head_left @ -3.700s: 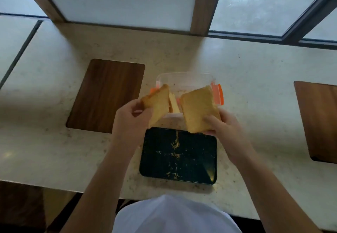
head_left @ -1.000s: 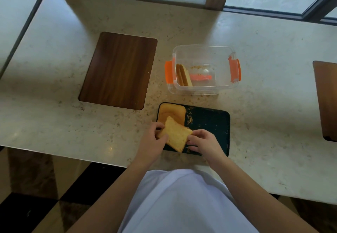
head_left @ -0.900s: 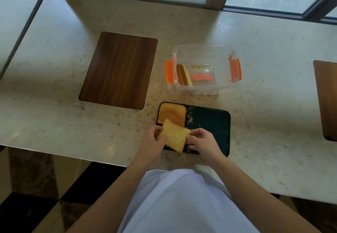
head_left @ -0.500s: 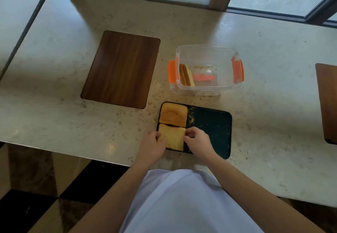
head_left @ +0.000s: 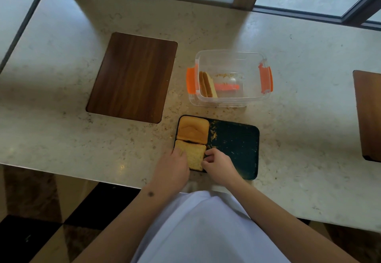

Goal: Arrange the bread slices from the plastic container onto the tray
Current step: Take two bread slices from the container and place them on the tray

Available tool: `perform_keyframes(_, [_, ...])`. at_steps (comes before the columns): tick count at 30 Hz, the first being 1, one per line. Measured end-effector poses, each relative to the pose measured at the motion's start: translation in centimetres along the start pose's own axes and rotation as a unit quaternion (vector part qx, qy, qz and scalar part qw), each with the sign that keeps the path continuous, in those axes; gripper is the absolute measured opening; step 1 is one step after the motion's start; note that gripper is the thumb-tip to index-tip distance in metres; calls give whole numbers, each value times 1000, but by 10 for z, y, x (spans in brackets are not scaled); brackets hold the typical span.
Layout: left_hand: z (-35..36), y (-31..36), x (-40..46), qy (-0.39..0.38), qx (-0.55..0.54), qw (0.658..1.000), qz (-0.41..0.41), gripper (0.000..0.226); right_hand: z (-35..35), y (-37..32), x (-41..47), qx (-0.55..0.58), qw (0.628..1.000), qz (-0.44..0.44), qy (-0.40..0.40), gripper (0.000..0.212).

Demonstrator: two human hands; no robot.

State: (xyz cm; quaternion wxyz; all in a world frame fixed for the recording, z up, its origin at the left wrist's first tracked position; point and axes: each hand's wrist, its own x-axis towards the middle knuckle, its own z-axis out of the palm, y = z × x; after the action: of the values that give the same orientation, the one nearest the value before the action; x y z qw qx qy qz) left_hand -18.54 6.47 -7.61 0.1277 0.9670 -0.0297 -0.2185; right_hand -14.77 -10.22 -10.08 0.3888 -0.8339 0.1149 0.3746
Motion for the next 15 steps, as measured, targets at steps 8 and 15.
perform_keyframes(8, [8,-1,-1,-8,49,999,8,29,0,-2,-5,-124,987,-88,45,39])
perform_keyframes(15, [9,-7,30,34,43,997,52,70,-7,-12,8,-335,899,-262,109,73])
